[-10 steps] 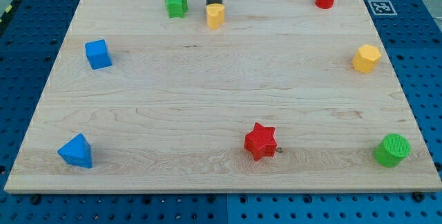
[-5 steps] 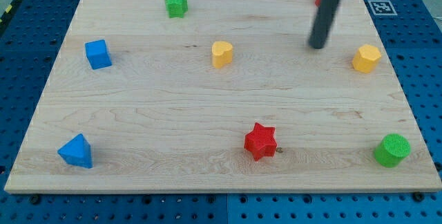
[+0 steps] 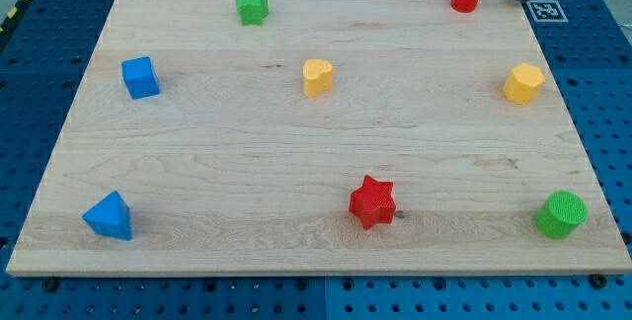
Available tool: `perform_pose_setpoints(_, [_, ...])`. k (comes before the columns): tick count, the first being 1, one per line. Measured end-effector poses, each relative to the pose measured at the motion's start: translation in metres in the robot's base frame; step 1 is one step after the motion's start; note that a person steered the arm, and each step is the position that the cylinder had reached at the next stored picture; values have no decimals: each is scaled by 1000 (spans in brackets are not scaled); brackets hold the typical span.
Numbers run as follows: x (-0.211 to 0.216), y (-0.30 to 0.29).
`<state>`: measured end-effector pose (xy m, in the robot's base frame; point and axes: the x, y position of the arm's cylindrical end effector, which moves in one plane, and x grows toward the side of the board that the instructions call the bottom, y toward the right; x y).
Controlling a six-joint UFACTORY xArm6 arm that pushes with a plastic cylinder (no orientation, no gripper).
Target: Move the red circle slightly left a bit
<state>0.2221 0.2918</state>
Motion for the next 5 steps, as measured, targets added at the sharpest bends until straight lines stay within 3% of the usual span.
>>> perform_pose_setpoints(5, [1, -122])
